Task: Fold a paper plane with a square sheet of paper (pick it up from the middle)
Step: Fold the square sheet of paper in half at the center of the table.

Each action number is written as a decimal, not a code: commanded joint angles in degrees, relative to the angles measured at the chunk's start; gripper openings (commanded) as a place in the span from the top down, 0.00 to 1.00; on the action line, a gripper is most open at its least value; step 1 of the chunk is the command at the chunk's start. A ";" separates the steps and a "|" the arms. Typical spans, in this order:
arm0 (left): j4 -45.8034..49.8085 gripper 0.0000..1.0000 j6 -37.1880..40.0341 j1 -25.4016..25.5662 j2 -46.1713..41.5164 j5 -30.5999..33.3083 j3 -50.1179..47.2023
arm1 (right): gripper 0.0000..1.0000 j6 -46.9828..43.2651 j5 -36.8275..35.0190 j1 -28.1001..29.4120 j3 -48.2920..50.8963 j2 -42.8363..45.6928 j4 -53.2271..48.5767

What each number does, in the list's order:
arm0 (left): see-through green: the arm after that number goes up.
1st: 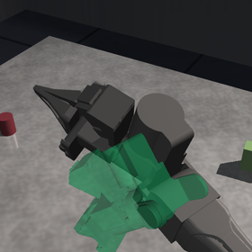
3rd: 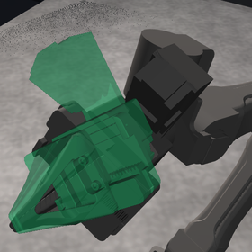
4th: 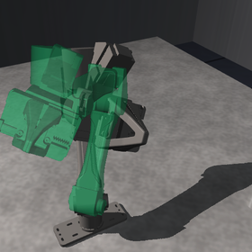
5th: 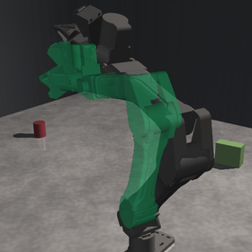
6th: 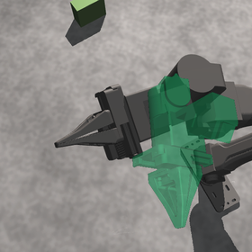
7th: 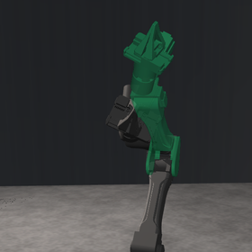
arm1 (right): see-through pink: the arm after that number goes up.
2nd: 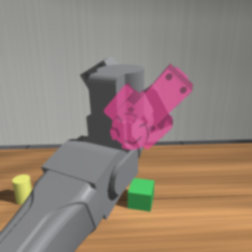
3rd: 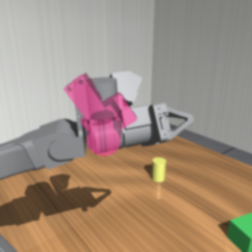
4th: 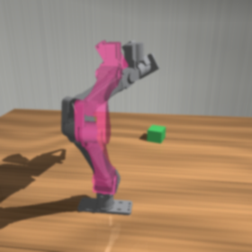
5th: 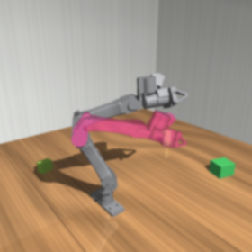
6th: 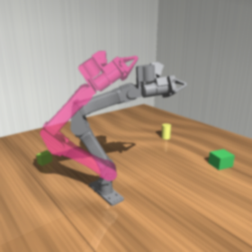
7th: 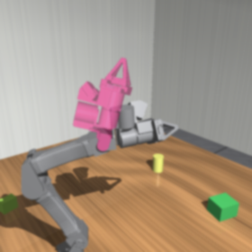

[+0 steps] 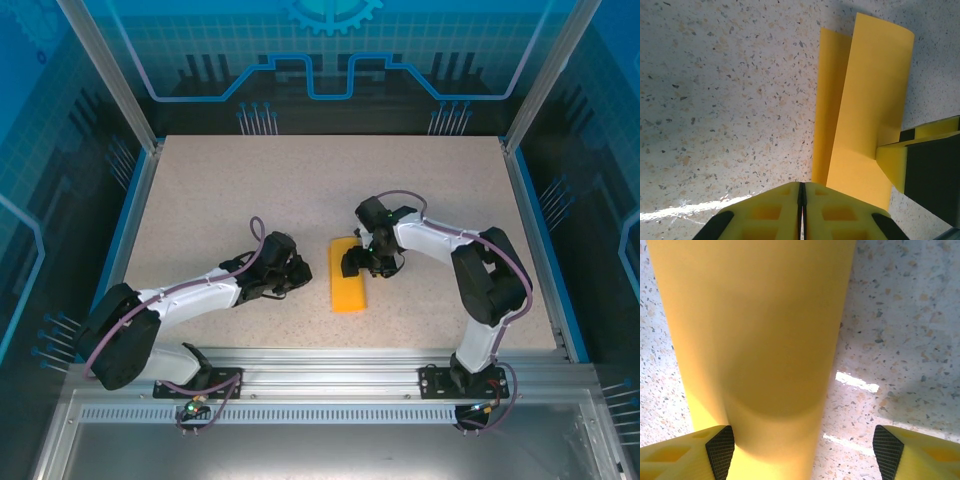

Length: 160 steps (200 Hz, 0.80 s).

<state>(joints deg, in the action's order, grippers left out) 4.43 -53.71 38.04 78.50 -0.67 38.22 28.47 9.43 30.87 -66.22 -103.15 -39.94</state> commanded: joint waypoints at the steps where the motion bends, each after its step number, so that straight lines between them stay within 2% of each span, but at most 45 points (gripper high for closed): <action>1: 1.33 0.88 0.33 0.41 -0.36 0.05 1.88 | 0.21 -0.27 -0.32 1.37 -2.24 -1.86 -2.15; 43: 1.38 0.88 0.45 0.38 -0.38 0.05 1.76 | 0.21 -1.57 -3.92 2.41 -3.65 -3.45 -4.78; 85: 1.45 0.88 0.52 0.42 -0.21 -0.04 1.86 | 0.21 -2.79 -5.00 3.84 -4.89 -4.43 -6.00; 160: 1.46 0.87 0.78 0.41 0.49 -0.47 2.42 | 0.21 -1.22 -6.21 3.10 -5.42 -5.83 -6.07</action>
<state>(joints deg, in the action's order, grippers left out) 4.67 -53.69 38.04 78.59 -0.67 38.41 26.74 4.01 34.09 -69.91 -107.77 -44.16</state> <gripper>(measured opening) 0.127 0.793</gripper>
